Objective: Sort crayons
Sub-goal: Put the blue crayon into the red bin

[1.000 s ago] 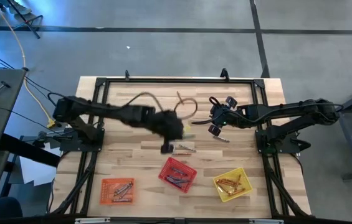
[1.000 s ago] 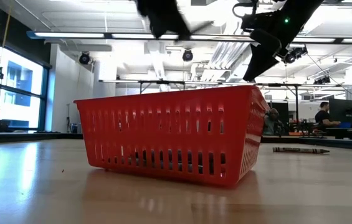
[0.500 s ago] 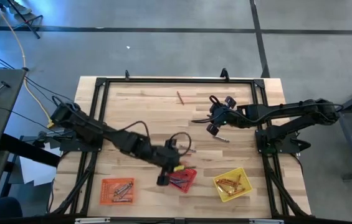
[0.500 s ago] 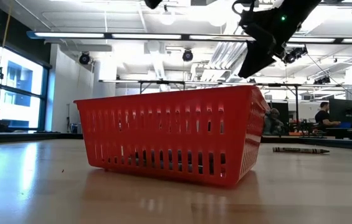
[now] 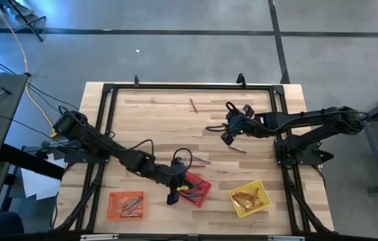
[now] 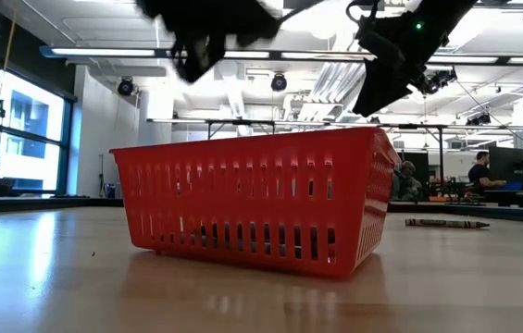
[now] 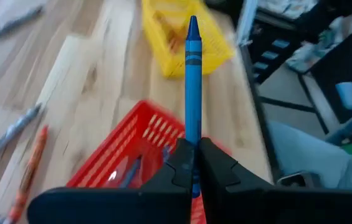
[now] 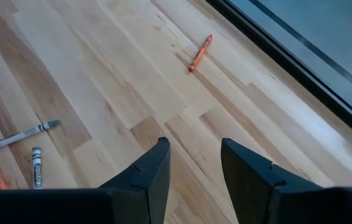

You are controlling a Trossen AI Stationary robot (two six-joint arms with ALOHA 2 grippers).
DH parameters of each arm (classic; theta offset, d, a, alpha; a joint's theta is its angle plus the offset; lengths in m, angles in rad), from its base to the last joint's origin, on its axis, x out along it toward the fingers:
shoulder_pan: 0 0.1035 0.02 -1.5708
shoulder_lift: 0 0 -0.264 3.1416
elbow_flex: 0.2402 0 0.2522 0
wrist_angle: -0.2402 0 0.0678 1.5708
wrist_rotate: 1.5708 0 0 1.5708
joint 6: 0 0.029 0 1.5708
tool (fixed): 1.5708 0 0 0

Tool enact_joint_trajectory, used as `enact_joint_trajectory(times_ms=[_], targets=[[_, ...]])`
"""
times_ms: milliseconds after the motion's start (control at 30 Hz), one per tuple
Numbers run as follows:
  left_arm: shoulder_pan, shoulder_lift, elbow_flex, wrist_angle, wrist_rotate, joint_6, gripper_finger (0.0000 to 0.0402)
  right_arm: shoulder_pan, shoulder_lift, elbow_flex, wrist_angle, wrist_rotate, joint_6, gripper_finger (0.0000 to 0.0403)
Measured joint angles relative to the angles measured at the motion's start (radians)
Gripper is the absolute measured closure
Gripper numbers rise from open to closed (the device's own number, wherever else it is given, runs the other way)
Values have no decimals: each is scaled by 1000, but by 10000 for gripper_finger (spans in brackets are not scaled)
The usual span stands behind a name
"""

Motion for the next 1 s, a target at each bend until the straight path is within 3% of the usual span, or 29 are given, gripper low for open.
enact_joint_trajectory(times_ms=[567,1000], targets=[[3,0,-263,268,-120,-76,401,0,0,0,13,0,92,266],[2,0,-269,271,-59,-82,397,0,0,0,12,0,87,266]])
